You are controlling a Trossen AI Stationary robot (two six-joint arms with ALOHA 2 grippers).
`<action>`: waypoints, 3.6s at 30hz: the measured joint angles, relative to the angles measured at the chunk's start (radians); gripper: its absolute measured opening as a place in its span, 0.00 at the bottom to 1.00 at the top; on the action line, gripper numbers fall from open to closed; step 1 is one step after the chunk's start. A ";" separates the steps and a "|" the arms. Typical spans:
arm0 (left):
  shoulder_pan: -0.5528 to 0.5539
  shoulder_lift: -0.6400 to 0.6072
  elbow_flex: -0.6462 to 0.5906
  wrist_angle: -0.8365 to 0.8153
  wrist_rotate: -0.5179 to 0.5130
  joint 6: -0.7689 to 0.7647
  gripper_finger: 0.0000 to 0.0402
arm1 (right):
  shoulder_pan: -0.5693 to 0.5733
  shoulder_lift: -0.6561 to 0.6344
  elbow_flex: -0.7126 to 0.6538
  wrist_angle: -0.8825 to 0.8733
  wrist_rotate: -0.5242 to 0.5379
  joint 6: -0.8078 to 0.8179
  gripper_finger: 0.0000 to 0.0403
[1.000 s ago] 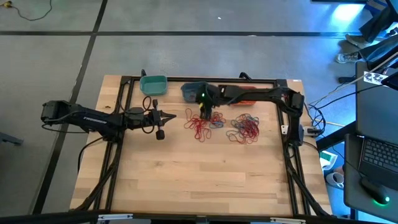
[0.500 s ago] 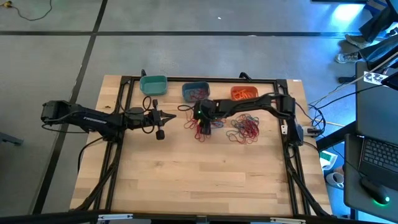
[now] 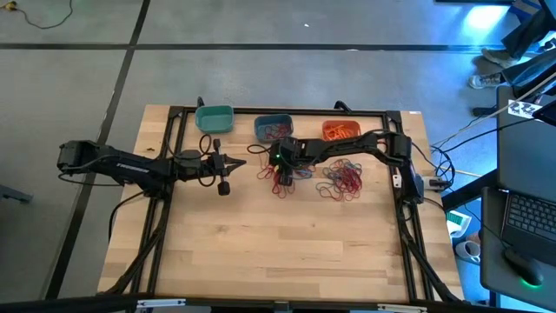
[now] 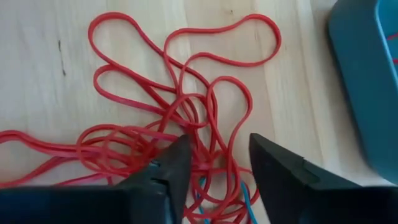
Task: Sort rubber bands into baskets
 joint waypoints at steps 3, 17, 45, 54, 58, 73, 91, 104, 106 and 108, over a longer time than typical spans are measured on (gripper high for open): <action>0.000 0.000 0.000 0.000 0.000 0.000 0.01 | 0.000 0.000 0.000 0.001 0.000 -0.006 0.27; 0.000 0.000 0.000 0.000 0.000 0.003 0.01 | 0.008 -0.011 0.000 -0.010 0.087 -0.044 0.03; 0.002 0.000 0.000 -0.003 -0.004 0.002 0.01 | 0.011 0.004 0.000 0.010 0.069 0.052 0.26; 0.005 0.000 0.000 -0.004 -0.004 0.000 0.01 | 0.011 0.038 0.002 0.012 0.084 0.044 0.13; 0.005 0.000 0.000 -0.003 -0.004 -0.001 0.01 | 0.013 0.043 0.002 0.019 0.117 0.024 0.02; 0.006 0.000 0.000 -0.004 -0.004 0.000 0.01 | 0.039 -0.016 0.011 0.004 0.341 -0.027 0.01; 0.006 0.000 0.000 -0.001 -0.005 0.002 0.01 | -0.044 -0.185 0.013 0.196 0.387 -0.154 0.02; 0.006 0.000 0.000 -0.001 -0.005 0.007 0.01 | -0.172 -0.161 0.013 0.296 0.087 -0.142 0.02; 0.006 0.000 0.000 -0.001 -0.005 0.007 0.01 | -0.178 -0.149 0.014 0.298 0.067 -0.142 0.02; 0.006 0.000 0.000 -0.001 -0.005 0.007 0.01 | -0.184 -0.134 0.013 0.282 0.054 -0.137 0.02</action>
